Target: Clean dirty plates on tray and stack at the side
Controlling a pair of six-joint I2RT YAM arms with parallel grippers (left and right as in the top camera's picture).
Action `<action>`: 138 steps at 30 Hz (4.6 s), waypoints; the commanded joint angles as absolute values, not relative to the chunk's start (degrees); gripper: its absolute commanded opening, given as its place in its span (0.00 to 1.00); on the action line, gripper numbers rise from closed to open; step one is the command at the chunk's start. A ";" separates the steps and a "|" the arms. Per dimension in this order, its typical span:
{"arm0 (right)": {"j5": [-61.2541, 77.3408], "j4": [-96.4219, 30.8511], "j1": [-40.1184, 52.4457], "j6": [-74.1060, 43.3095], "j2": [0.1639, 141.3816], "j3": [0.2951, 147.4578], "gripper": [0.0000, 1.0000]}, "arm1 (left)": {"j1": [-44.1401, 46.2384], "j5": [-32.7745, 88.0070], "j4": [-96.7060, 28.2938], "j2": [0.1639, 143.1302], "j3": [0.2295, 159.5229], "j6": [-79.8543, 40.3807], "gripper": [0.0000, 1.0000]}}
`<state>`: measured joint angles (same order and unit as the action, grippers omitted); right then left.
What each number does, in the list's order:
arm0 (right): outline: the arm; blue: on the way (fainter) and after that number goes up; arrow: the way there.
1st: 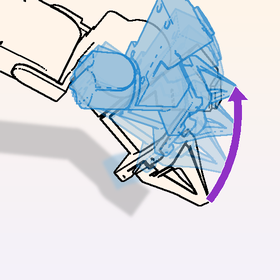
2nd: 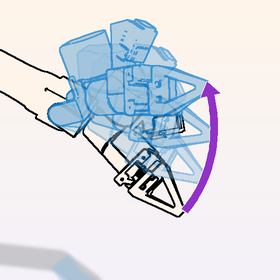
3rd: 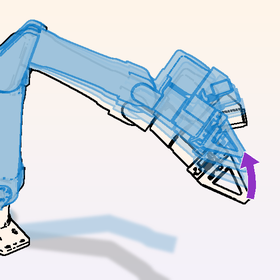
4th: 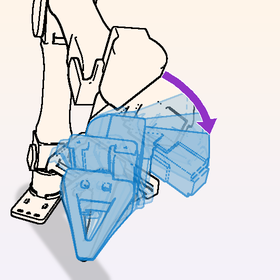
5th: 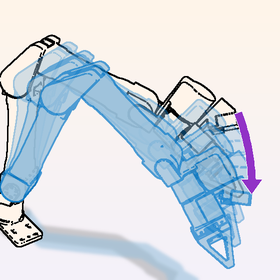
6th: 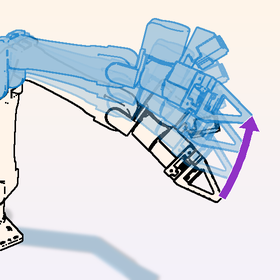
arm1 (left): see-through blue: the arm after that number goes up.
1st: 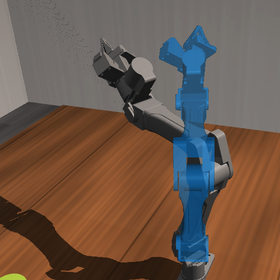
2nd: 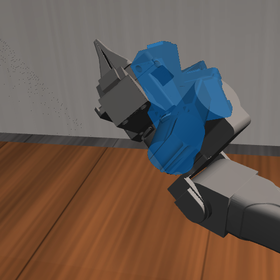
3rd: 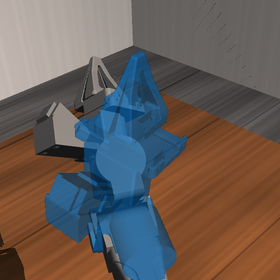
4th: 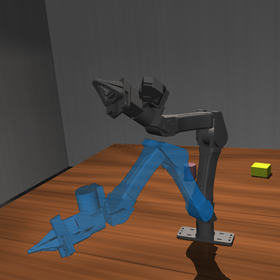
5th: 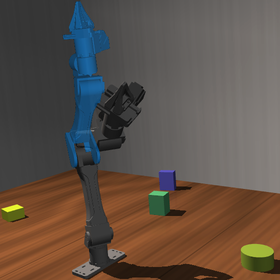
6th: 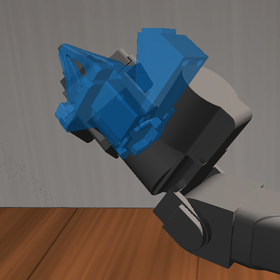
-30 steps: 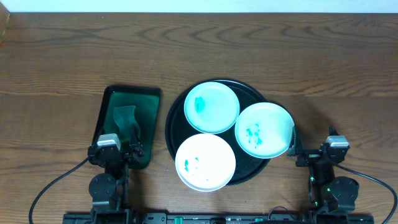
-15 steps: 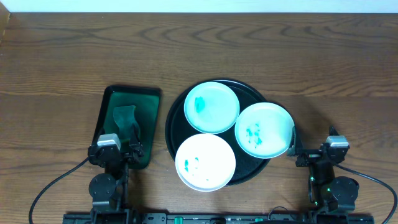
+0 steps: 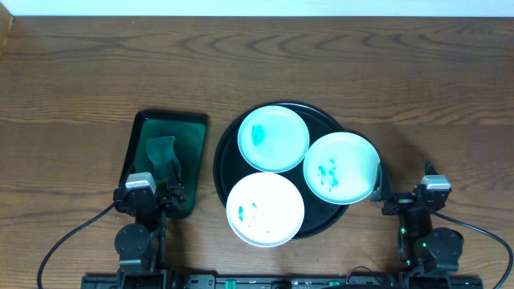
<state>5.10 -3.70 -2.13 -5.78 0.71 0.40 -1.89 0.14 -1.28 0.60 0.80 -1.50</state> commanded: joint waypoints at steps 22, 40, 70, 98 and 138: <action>4.56 -3.97 -2.59 -5.06 0.75 0.32 0.99 | -2.20 -0.43 -4.21 0.38 0.23 -1.61 0.85; 4.54 -3.99 -2.59 -5.06 0.75 0.32 0.99 | -2.17 -0.43 -4.21 0.38 0.23 -1.58 0.85; 4.54 -3.97 -2.59 -5.06 0.75 0.32 0.99 | -2.17 -0.40 -4.21 0.38 0.23 -1.61 0.85; 4.54 -3.97 -2.59 -5.06 0.75 0.32 0.99 | -2.17 1.13 -4.21 18.94 3.86 -2.92 0.85; 4.54 -3.99 -2.59 -5.06 0.75 0.32 0.99 | -2.17 4.14 -33.30 29.63 35.79 -4.82 0.85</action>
<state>5.08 -3.68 -2.13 -5.78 0.73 0.40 -1.89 3.75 -31.70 26.55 31.75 -4.49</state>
